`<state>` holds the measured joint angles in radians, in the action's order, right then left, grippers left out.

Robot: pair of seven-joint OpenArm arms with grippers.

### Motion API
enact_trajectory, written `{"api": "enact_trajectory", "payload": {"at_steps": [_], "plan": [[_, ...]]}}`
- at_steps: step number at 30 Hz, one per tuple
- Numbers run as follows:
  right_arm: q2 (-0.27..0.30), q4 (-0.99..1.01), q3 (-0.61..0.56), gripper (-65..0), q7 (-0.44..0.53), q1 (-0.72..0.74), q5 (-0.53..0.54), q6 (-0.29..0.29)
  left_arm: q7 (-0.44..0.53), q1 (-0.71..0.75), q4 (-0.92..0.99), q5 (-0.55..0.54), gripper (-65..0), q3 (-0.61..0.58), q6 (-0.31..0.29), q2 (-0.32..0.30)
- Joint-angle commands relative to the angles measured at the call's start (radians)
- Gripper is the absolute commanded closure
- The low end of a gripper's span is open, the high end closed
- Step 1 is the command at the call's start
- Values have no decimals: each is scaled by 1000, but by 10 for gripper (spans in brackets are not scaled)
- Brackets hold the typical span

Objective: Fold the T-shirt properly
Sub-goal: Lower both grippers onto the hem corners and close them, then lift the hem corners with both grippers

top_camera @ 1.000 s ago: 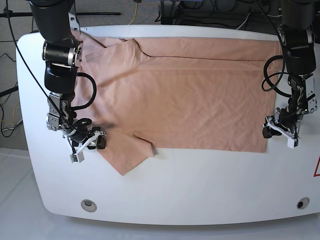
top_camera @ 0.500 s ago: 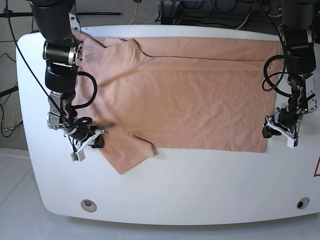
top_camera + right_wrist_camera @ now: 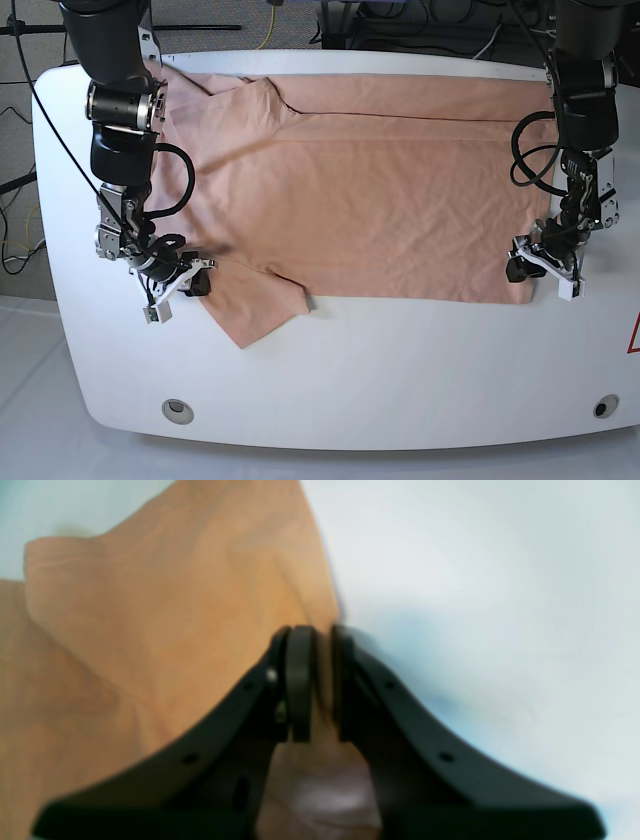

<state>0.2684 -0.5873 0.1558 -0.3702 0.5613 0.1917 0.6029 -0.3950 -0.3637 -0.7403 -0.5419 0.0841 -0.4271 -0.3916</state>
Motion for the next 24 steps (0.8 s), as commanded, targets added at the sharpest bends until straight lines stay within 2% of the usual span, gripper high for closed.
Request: {"api": "enact_trajectory", "payload": {"at_steps": [1,10,14,20,24], "plan": [[5,-9,-1,-83,-22,18,-4,10,-1,-11,-4,14,-283,2,1,-12],[6,-7,4,-91,-22,20,-5,11,-3,-11,-3,11,-263,0,2,-6],[6,-5,4,-84,-18,19,-12,10,-6,-11,-4,5,-212,-2,-4,2],[6,-6,3,-83,-18,18,-13,9,-5,-12,2,5,-95,1,-5,3],[6,-8,1,-77,-20,15,-13,8,9,-10,0,7,-77,4,-9,-2]]}}
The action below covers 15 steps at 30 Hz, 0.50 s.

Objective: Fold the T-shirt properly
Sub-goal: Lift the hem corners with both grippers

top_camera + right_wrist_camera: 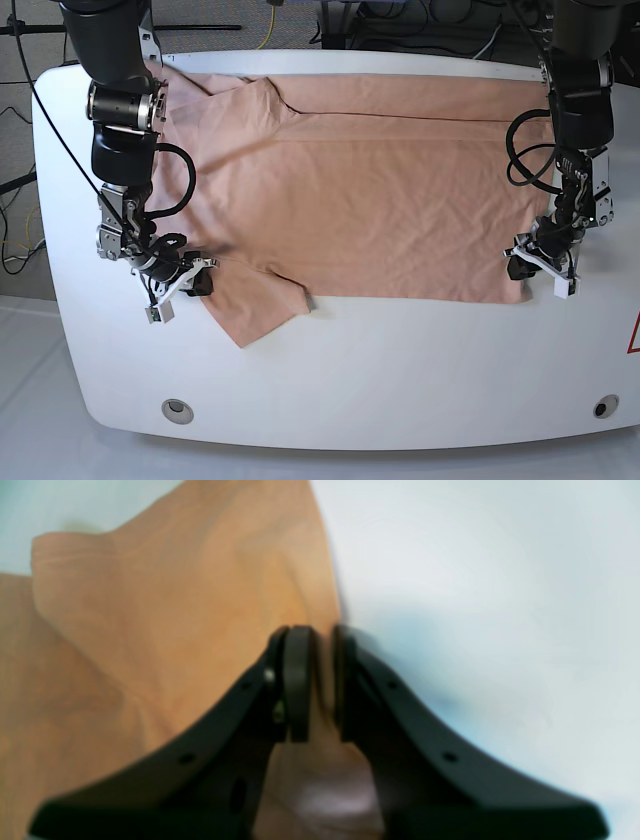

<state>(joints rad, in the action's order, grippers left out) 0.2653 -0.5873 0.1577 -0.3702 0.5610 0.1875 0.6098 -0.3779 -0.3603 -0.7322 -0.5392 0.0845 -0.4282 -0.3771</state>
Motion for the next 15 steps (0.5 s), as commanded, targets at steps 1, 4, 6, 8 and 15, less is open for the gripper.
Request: {"api": "enact_trajectory", "payload": {"at_steps": [1,4,6,8,15], "plan": [[9,-9,-1,-77,-21,16,-9,1,-7,-13,-8,4,-85,3,-7,-16],[9,-10,-1,-76,-21,16,-9,1,-5,-12,-11,4,-110,2,-8,-16],[9,-10,-1,-75,-21,16,-9,2,-4,-15,-10,4,-125,2,-10,-16],[9,-10,-2,-74,-19,15,-9,2,-2,-18,-11,4,-146,2,-11,-16],[6,-10,-2,-76,-20,17,-16,3,5,-25,-10,0,-166,1,-12,-18]]}}
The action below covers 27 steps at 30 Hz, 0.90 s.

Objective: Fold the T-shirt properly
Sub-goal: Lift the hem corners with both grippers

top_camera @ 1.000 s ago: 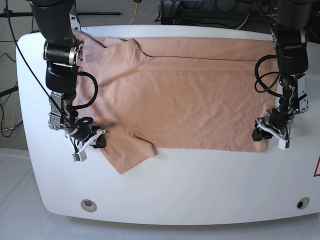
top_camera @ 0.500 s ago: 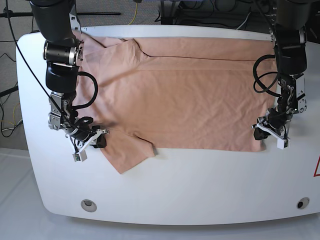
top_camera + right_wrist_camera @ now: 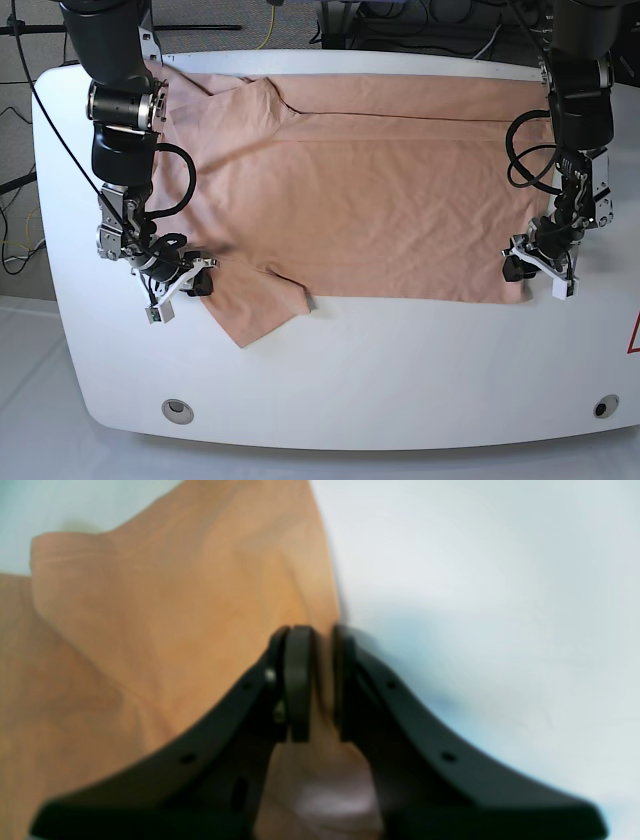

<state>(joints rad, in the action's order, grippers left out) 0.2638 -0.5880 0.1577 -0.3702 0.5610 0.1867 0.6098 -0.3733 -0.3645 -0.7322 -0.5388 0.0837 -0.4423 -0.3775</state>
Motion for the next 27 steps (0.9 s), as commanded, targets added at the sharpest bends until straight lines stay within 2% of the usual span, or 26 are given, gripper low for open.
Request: {"api": "enact_trajectory", "payload": {"at_steps": [1,5,7,11,27], "plan": [[7,-10,-2,-76,-20,17,-16,2,-2,-21,-10,-1,-158,2,2,-18],[7,-12,-4,-74,-23,15,-18,2,-12,-20,-11,0,-110,2,2,-18],[5,-7,-2,-67,-30,14,-21,6,-12,-10,-13,9,-49,1,0,-15],[5,-6,-2,-64,-31,14,-21,6,-10,-10,-13,12,-15,2,1,-15],[4,-11,0,-65,-28,13,-22,8,10,9,-37,38,-9,1,1,-14]]}}
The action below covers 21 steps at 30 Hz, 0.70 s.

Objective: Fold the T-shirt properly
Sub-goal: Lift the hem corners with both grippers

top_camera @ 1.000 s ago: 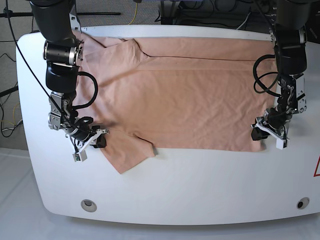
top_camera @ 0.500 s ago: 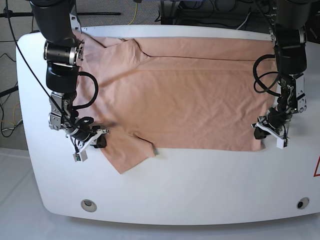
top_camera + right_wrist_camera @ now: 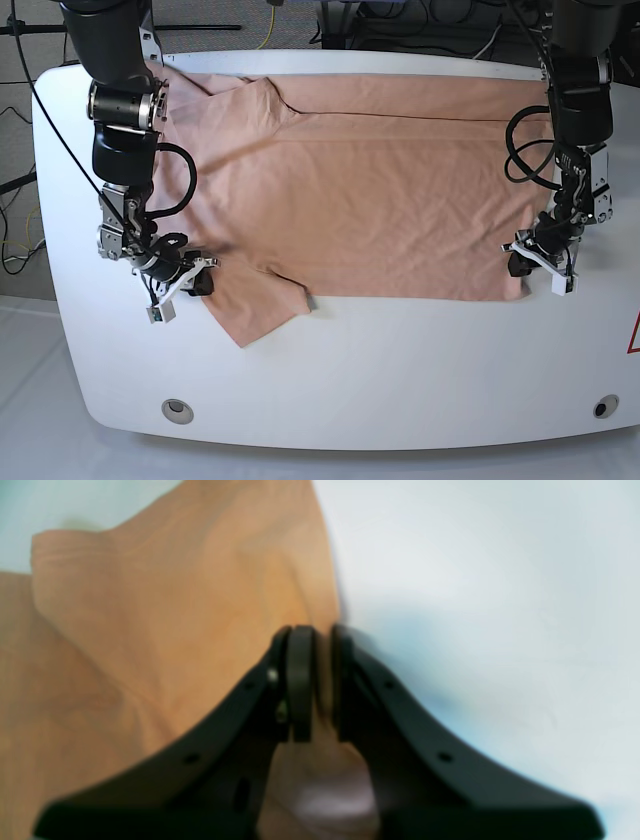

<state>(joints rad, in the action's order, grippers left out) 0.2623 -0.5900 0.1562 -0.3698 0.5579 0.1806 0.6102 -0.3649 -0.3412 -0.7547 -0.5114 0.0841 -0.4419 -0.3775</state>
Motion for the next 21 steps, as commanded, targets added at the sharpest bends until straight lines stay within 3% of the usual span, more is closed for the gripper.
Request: {"api": "enact_trajectory", "payload": {"at_steps": [1,21], "plan": [[7,-9,2,-64,-23,16,-13,6,1,-17,-10,5,-3,0,4,-14],[15,-72,2,0,-64,2,-9,9,17,-14,-30,-10,0,24,3,-17]]}}
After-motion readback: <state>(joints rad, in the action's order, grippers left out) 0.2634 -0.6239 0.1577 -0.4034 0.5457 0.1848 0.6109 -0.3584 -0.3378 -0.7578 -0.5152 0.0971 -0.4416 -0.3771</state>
